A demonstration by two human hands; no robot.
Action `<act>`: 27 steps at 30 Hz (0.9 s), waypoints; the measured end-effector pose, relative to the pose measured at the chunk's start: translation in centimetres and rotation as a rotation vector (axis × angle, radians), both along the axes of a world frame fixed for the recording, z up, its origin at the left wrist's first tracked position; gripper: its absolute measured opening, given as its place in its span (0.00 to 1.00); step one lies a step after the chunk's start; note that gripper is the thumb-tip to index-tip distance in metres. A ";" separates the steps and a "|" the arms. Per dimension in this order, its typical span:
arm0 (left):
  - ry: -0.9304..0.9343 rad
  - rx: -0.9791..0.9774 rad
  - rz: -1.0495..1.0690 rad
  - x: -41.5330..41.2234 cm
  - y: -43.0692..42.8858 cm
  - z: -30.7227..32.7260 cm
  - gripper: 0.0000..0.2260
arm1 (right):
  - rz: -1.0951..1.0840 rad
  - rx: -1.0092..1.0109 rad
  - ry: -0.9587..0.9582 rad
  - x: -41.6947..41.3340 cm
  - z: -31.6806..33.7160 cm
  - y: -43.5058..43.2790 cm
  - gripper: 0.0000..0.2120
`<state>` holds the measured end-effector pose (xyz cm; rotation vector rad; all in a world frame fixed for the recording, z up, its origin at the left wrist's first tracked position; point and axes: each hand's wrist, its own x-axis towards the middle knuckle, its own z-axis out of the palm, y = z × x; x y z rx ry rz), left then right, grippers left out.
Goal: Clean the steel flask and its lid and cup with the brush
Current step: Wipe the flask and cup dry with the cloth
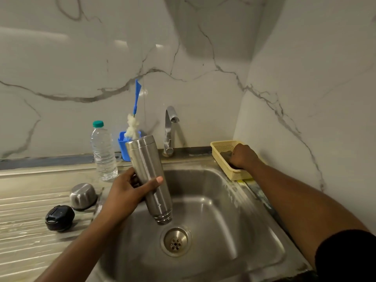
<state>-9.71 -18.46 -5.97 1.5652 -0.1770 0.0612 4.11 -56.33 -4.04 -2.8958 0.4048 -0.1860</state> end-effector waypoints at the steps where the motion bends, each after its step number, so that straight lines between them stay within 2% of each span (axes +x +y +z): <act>1: 0.001 -0.007 0.002 0.0 0.0 0.0 0.23 | -0.028 -0.005 -0.017 -0.2 0.4 0.0 0.17; 4: 0.016 -0.038 0.004 -0.2 -0.1 0.2 0.24 | -0.119 0.011 -0.148 -0.8 2.0 0.1 0.11; 6: 0.036 -0.080 -0.012 -0.3 0.0 0.4 0.24 | -0.119 0.059 -0.319 -1.5 3.9 0.4 0.12; 9: 0.067 -0.149 -0.024 -0.5 0.2 0.5 0.25 | -0.045 0.165 -0.551 -3.6 7.5 1.6 0.13; 13: 0.099 -0.207 -0.008 -1.0 0.2 -0.1 0.27 | 0.069 0.316 -0.717 -7.2 10.4 5.2 0.13; 16: 0.089 -0.219 -0.009 -1.3 0.4 -0.5 0.28 | 0.164 0.473 -0.729 -10.0 10.2 9.0 0.11; 20: 0.077 -0.215 -0.037 -1.9 0.4 -0.7 0.20 | 0.266 0.647 -0.702 -12.1 6.8 14.6 0.10; 25: 0.080 -0.182 -0.088 -2.6 -0.1 -1.0 0.19 | 0.406 0.784 -0.544 -13.0 2.3 21.0 0.07; 27: 0.091 -0.178 -0.116 -2.7 -0.2 -1.1 0.20 | 0.475 0.778 -0.501 -13.2 1.4 22.9 0.13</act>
